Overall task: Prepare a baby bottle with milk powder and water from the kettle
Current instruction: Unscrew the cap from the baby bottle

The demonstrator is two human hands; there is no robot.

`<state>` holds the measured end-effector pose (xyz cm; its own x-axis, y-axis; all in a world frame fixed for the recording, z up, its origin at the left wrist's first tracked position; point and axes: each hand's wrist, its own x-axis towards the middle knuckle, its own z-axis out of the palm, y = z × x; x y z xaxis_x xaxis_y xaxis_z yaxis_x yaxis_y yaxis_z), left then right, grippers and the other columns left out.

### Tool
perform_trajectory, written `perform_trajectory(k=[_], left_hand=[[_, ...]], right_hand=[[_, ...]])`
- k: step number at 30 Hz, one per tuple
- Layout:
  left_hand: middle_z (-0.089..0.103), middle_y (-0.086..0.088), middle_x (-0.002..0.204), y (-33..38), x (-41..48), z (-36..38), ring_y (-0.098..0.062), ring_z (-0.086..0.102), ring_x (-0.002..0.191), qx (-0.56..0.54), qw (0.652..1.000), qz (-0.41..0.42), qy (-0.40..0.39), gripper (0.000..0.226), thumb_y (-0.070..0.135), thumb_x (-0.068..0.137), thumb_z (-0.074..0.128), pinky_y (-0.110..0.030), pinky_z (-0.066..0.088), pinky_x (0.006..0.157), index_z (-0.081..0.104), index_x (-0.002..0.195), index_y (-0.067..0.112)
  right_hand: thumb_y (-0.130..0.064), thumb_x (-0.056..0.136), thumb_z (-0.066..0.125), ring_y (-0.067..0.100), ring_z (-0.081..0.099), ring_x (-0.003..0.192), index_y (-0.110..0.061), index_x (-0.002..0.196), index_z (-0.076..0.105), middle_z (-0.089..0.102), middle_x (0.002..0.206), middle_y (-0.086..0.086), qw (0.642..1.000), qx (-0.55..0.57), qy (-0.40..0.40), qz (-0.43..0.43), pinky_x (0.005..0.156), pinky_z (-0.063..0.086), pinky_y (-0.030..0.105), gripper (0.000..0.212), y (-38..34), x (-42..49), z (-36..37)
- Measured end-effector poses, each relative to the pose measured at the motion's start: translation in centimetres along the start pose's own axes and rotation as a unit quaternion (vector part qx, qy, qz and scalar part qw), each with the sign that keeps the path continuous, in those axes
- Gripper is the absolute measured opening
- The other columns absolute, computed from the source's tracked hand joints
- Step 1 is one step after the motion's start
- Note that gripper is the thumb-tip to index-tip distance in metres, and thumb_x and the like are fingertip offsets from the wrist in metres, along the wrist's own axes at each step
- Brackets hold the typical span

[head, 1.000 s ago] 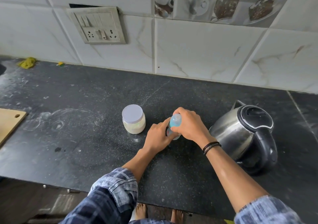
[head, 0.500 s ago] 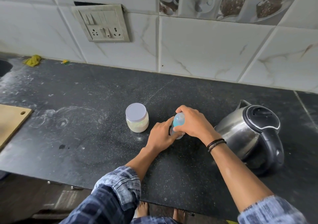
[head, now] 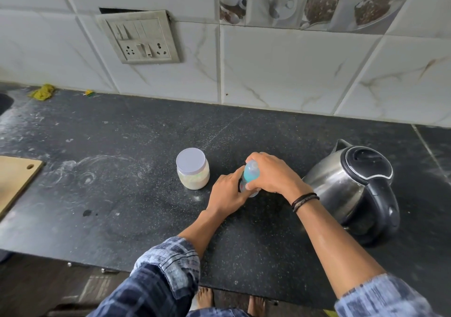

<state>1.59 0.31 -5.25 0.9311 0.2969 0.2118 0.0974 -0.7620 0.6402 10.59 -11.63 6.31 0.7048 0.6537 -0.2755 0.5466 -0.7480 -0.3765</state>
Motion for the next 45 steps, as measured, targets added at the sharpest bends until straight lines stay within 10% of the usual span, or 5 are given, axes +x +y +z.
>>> perform_trajectory(k=[27,45], left_hand=[[0.074,0.000,0.100,-0.1,0.0,0.2,-0.025,0.064,0.086,-0.001,1.000,0.009,0.014,0.064,0.058,0.093,0.058,-0.032,0.038,0.077,0.053,0.145,0.022],[0.070,-0.001,0.092,-0.3,-0.3,0.4,-0.010,0.045,0.075,-0.007,1.000,-0.002,0.015,0.068,0.059,0.092,0.058,-0.031,0.036,0.076,0.049,0.148,0.021]], right_hand=[[-0.043,0.088,0.077,0.027,0.062,0.114,-0.023,0.140,0.052,0.059,0.130,0.002,0.997,-0.011,0.080,-0.017,0.084,0.049,0.038,0.060,-1.3,-0.4,0.0],[-0.013,0.082,0.082,0.019,0.055,0.111,-0.024,0.130,0.055,0.053,0.129,-0.001,0.999,0.014,0.040,-0.022,0.088,0.052,0.035,0.056,-0.1,-0.3,1.1]])
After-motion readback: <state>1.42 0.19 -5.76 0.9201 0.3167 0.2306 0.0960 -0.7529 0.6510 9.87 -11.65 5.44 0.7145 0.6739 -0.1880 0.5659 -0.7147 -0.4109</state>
